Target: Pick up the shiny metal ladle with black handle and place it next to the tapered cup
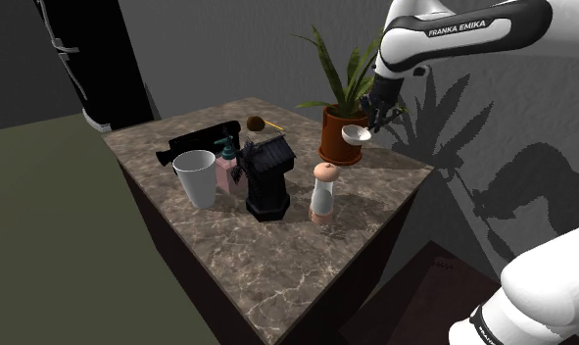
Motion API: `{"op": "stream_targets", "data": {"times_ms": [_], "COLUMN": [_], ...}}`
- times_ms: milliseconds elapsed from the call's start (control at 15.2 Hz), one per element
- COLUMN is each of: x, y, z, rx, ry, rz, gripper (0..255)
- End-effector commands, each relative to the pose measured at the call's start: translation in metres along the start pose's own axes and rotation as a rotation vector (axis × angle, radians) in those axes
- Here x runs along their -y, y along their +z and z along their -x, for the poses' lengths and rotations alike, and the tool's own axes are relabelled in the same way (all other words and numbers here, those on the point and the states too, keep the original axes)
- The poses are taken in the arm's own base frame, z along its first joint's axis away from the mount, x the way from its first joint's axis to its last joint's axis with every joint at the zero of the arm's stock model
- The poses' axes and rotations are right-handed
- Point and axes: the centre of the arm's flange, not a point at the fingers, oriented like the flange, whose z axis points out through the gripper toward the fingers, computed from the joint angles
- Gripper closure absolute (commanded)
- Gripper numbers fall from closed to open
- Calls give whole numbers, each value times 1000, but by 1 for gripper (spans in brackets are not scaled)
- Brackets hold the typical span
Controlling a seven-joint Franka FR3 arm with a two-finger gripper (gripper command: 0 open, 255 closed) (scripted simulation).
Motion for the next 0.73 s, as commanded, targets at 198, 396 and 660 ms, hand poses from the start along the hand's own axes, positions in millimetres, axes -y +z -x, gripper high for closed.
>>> {"op": "stream_targets", "data": {"times_ms": [198, 396, 660], "x": [2, 5, 8], "y": [-16, -20, -26], "z": [25, 64, 117], "rx": [0, 0, 0], "ry": [0, 0, 0], "rz": [0, 0, 0], "gripper": [255, 255, 255]}}
